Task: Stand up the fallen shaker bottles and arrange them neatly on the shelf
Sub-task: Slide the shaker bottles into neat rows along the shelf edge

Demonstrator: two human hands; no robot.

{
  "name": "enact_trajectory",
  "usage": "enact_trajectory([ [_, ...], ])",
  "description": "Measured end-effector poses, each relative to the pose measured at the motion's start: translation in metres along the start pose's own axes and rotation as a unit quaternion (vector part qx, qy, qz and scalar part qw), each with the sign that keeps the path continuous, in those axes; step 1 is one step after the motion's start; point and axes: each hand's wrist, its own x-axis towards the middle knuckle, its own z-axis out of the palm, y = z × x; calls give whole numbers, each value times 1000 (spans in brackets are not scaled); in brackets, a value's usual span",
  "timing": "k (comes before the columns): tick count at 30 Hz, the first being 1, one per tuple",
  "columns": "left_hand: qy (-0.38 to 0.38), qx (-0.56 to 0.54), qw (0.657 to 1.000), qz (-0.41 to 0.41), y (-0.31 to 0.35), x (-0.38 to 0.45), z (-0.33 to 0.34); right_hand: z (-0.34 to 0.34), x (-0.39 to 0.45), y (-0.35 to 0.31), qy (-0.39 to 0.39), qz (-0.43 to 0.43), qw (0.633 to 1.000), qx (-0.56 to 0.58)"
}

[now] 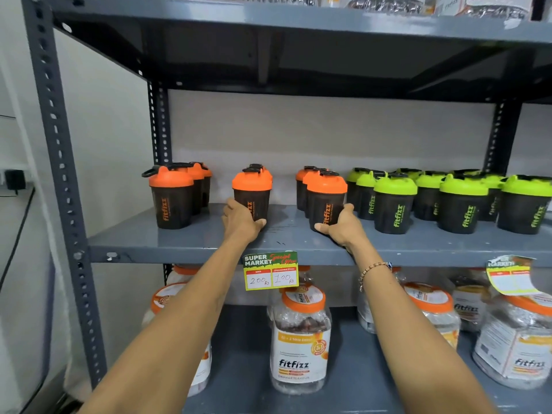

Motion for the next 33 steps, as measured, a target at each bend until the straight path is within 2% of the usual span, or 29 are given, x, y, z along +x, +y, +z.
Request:
enact_trajectory([
  [10,-6,-3,1000,17,-4,-2,-4,-3,-5,-3,6,16,1000,-6],
  [12,11,-14,999,30,-7,-6,-12,-7,-12,-5,12,30,999,-5],
  [14,90,-1,994,55,-17,-9,-25,-8,-25,-8,52,27,998,-26],
  [17,247,23,968,41,-39,-6,-50,9,-52,-24,142,-54,988,-21],
  [19,276,38,960,-7,-53,3,-70,30,-63,-42,111,-120,987,-1],
  [21,226,67,970,-58,-66,16,-85,50,-63,-64,26,-138,990,10],
  [23,137,70,983,-96,-76,27,-95,67,-59,-84,-54,-104,993,9],
  [25,100,73,987,-98,-84,35,-99,83,-51,-95,-96,-64,993,-1],
  [29,109,20,989,-93,-92,41,-101,105,-37,-102,-88,-26,995,-34],
  [33,121,60,987,-87,-92,40,-96,111,-32,-95,-54,-43,996,-57],
])
